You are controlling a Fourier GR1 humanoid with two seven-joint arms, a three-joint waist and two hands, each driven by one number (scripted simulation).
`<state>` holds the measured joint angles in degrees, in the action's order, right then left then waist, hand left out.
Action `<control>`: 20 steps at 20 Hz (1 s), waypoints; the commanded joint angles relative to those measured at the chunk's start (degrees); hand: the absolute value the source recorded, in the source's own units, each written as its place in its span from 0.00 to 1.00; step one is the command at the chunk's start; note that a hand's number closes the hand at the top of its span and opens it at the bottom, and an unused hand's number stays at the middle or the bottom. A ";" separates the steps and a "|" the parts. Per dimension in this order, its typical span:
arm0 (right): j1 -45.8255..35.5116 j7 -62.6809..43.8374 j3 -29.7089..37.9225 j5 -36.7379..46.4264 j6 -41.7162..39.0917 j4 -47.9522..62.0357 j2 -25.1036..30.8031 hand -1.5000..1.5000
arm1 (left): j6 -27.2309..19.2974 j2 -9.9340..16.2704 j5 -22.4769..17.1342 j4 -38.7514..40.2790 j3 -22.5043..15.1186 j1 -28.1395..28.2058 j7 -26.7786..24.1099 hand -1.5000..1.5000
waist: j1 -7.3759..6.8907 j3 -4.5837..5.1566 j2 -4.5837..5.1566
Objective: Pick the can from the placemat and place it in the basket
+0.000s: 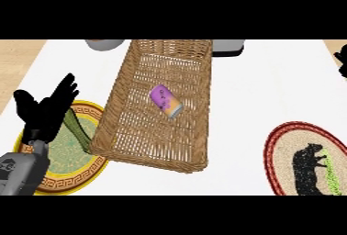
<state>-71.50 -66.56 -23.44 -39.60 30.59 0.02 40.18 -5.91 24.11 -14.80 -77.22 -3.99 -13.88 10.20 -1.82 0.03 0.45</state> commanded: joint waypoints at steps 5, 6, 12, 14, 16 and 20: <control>4.66 -16.55 -1.79 2.45 11.46 -0.01 -6.93 0.00 | 0.41 -0.10 0.28 -0.10 0.49 1.75 -0.81 0.50 | 0.86 0.22 -0.37; 4.36 -15.52 -0.28 1.03 12.41 -0.01 -6.57 0.00 | 0.89 1.41 -0.59 -0.65 1.66 0.02 1.42 0.50 | 0.55 0.08 -0.17; 2.69 -12.13 0.89 0.64 14.80 -0.01 -10.86 0.00 | 0.53 -0.54 1.19 2.04 1.38 1.28 -2.18 0.50 | 1.83 0.10 -0.57; 4.97 -9.25 1.64 0.26 13.23 -0.01 -8.33 0.00 | 0.11 -0.83 0.72 0.44 1.31 0.63 0.89 0.50 | 1.53 0.00 -0.37; 3.07 -9.18 1.40 0.81 15.64 -0.01 -7.92 0.00 | -0.14 -0.57 1.10 0.36 2.45 2.35 -1.44 0.50 | 1.71 0.05 -0.64; 7.40 -13.46 0.46 1.70 23.01 -0.01 -7.12 0.00 | 0.09 0.10 1.31 1.02 2.41 0.98 -0.28 0.50 | 2.57 0.22 -0.48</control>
<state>-65.76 -66.52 -22.29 -38.82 44.46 0.02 31.65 -5.67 23.95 -13.96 -77.46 -2.14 -12.48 10.47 0.03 0.14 -0.13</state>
